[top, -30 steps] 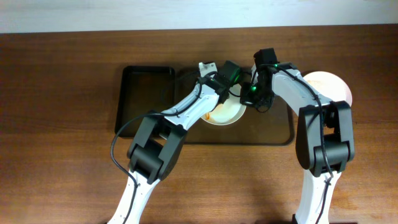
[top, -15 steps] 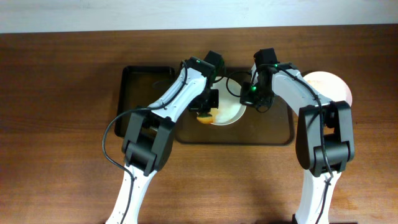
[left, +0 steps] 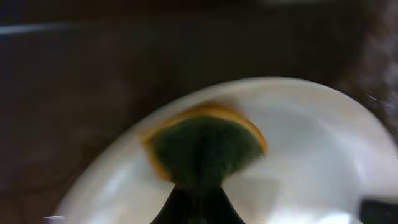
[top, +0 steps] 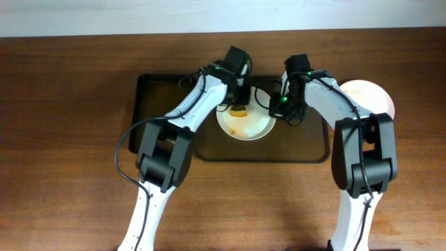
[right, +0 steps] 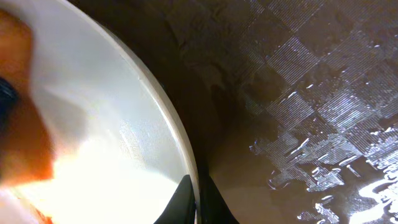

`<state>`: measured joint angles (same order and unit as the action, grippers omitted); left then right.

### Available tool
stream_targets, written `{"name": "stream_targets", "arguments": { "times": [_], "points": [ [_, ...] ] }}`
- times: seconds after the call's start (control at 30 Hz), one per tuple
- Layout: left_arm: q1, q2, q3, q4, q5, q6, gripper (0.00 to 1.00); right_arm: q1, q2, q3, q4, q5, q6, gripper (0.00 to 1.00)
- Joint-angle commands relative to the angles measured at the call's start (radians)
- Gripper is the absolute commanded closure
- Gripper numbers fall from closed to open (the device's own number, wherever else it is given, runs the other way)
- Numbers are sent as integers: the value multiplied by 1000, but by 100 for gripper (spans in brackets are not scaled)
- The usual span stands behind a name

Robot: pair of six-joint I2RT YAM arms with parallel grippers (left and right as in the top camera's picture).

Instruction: Clean dirty plates on tray and stack at the side

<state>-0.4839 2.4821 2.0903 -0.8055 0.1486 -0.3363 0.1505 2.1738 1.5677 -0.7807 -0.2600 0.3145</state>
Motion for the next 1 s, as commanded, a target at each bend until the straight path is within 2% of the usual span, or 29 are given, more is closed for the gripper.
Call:
{"name": "stream_targets", "arguments": {
  "times": [0.0,0.13,0.17,0.33,0.4,0.43,0.47,0.5,0.53,0.57,0.6,0.63,0.67,0.83,0.9,0.97],
  "points": [
    [75,80,8,-53,-96,-18,100,8,47,-34,5,45,5,96],
    [94,79,129,-206,-89,-17,100,8,47,-34,8,42,5,96],
    [101,79,212,-288,-68,-5,100,8,47,-34,8,42,5,96],
    [124,80,513,-485,40,47,100,8,47,-34,11,42,-6,95],
    [145,79,642,-552,67,47,100,8,47,-33,18,42,-31,86],
    [161,79,701,-579,78,46,100,8,47,-33,23,42,-48,76],
    [180,80,765,-611,80,47,100,8,47,-33,31,42,-69,63],
    [200,80,811,-628,80,47,100,10,47,-34,36,41,-72,60],
    [217,80,830,-629,80,47,100,13,47,-34,39,42,-77,60],
    [235,80,834,-629,81,47,100,18,47,-34,40,42,-93,67],
    [251,80,834,-638,81,46,100,23,47,-34,39,42,-99,85],
    [262,83,833,-649,81,46,100,27,47,-33,35,40,-103,96],
    [272,84,832,-660,80,46,100,28,47,-33,34,10,-148,96],
    [289,88,829,-666,81,46,100,9,-48,-31,-13,10,-151,96],
    [289,89,829,-663,81,46,100,6,-162,-31,-59,87,-149,96],
    [289,89,829,-662,80,46,100,17,-260,-31,-111,244,-125,96]
  ]
}}
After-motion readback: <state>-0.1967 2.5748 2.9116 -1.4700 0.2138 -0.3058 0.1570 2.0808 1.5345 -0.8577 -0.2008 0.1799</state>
